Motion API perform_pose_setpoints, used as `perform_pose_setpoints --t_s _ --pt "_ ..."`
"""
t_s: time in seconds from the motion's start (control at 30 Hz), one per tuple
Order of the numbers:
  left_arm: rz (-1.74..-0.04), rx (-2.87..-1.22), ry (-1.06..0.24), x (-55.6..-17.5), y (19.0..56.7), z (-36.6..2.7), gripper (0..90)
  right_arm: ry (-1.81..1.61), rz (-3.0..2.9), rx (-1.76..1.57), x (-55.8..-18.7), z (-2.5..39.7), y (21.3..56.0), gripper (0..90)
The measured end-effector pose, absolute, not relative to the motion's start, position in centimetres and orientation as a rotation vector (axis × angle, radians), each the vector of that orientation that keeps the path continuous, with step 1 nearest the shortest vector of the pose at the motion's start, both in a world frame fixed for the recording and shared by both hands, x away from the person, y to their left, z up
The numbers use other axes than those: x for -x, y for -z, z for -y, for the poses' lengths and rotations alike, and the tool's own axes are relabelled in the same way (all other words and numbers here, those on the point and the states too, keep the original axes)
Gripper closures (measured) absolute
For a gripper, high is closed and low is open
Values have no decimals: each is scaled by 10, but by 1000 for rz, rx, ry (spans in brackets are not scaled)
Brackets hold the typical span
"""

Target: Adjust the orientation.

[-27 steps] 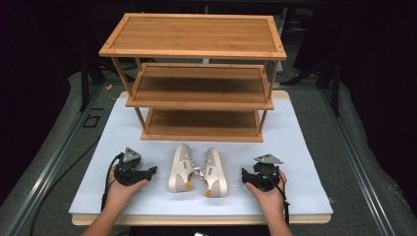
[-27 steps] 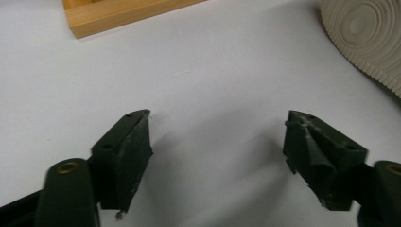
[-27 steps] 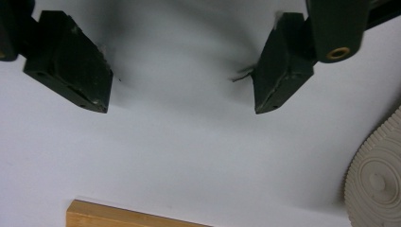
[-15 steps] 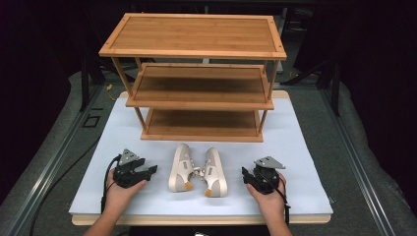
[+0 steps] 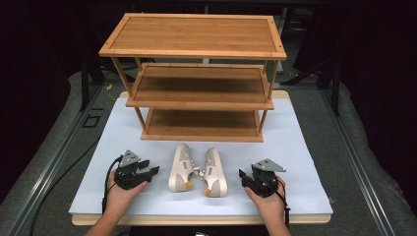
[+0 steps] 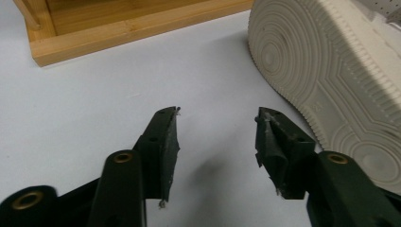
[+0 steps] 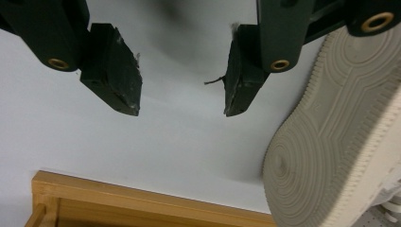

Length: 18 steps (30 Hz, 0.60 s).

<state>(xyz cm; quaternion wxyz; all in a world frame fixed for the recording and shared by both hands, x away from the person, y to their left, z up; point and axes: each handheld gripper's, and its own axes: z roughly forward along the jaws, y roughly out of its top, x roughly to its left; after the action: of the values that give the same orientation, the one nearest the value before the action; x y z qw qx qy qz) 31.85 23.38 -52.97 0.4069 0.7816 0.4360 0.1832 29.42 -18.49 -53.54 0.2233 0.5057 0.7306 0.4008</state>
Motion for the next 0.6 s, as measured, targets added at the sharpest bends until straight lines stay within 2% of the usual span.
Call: perform_pose_setpoints --t_s 0.03,0.2,0.6 --pt "-1097 -1965 -464 -318 529 -234 551 -1092 -2024 -1390 -293 183 534 487" --pt "-1079 -1947 -434 -315 524 -231 595 -1079 -2025 -1383 -292 182 532 502" --pt "-1012 -1970 -372 -306 514 -215 670 -1091 -2002 -1385 -289 182 529 514"
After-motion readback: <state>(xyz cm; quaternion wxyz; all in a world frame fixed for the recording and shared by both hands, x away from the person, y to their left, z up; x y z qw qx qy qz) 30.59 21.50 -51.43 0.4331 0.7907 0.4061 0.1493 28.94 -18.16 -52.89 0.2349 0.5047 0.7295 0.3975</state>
